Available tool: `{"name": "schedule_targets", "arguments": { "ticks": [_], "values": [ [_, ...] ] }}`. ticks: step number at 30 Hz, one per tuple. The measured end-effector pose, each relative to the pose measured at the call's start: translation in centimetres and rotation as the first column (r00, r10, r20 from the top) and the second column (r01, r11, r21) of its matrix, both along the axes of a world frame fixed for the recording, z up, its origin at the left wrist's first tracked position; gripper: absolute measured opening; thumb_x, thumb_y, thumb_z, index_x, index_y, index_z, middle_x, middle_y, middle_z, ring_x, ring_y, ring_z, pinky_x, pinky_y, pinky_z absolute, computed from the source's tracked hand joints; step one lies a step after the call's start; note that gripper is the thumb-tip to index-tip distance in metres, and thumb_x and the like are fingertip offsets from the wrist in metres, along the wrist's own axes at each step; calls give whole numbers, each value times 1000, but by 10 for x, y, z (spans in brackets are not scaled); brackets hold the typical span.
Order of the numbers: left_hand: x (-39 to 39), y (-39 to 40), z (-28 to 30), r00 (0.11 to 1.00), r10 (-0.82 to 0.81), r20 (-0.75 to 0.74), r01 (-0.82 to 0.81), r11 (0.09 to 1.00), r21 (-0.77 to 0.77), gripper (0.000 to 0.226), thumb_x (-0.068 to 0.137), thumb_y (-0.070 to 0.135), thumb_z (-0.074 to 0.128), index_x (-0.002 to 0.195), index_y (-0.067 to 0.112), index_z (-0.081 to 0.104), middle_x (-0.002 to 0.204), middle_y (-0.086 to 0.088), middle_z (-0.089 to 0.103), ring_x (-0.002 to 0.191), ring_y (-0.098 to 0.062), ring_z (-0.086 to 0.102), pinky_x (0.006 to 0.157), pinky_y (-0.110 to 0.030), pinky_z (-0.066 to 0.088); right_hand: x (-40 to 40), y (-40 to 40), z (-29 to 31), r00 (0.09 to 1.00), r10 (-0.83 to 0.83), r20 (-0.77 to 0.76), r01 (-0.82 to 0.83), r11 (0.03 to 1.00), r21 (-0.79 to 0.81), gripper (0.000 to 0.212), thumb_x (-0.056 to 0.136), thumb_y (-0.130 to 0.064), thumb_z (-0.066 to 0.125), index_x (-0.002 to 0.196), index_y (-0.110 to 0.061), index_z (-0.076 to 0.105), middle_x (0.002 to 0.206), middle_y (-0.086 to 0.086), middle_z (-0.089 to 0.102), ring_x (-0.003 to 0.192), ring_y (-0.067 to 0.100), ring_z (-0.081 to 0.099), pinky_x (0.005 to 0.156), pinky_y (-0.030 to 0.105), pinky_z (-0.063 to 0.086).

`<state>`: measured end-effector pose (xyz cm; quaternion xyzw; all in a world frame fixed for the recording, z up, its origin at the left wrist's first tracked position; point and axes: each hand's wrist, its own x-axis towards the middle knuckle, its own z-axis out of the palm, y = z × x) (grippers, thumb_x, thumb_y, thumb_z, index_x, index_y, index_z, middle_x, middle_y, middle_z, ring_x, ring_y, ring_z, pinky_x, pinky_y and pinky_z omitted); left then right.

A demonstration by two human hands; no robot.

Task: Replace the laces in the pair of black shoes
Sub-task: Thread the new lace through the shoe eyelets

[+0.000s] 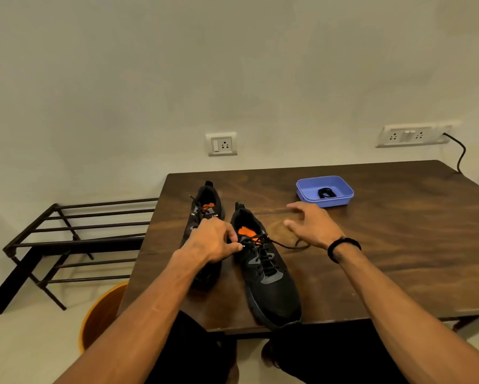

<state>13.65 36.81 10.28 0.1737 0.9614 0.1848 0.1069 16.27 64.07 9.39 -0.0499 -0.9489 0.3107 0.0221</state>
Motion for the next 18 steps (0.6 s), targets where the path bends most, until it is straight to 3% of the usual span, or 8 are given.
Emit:
{"name": "schedule_targets", "arguments": {
  "ticks": [3, 5, 8, 12, 15, 18],
  "values": [
    [4, 12, -2, 998, -38, 46, 34, 996, 81, 16, 88, 42, 79, 85, 27, 73, 88, 7, 72, 87, -12, 68, 85, -35, 58, 4, -18, 6, 956, 254, 145, -252, 967, -31, 39, 85, -34, 83, 121, -24, 72, 113, -10, 73, 102, 2, 67, 95, 25, 55],
    [4, 16, -3, 1000, -11, 26, 9, 995, 99, 16, 89, 41, 78, 83, 27, 71, 86, 7, 72, 84, -10, 68, 82, -33, 58, 5, -28, 4, 941, 290, 175, -291, 956, -18, 31, 82, -26, 87, 110, -22, 75, 98, -9, 75, 89, 2, 70, 83, 21, 58],
    [2, 16, -5, 999, 27, 18, -29, 988, 152, 17, 89, 40, 78, 83, 25, 70, 87, 6, 72, 83, -10, 68, 77, -28, 56, 6, -34, 3, 949, 280, 142, -281, 960, -14, 23, 82, -16, 87, 102, -18, 75, 87, -6, 75, 80, 3, 71, 72, 15, 56],
    [2, 23, -7, 999, 47, -4, -45, 968, 246, 10, 88, 27, 81, 84, 21, 75, 84, 5, 74, 78, -6, 67, 66, -14, 46, 8, -38, 3, 958, 247, 144, -244, 969, -39, 19, 83, -11, 85, 98, -18, 75, 82, -5, 77, 75, 0, 71, 72, 16, 54],
    [0, 38, -7, 995, 85, -56, -63, 947, 315, 9, 86, 24, 79, 79, 22, 74, 83, 7, 75, 79, -5, 69, 76, -23, 55, 9, -40, 4, 972, 179, 155, -172, 984, -56, 16, 84, -7, 81, 93, -19, 74, 78, -4, 76, 72, 1, 71, 73, 19, 54],
    [-4, 51, -3, 997, 76, 21, -79, 939, 334, 10, 82, 20, 77, 74, 22, 71, 84, 8, 75, 81, -7, 70, 82, -30, 60, 8, -30, 6, 986, 85, 145, -75, 995, -72, 11, 85, -7, 75, 88, -17, 78, 79, -3, 75, 75, 8, 69, 75, 24, 57]
  ]
}}
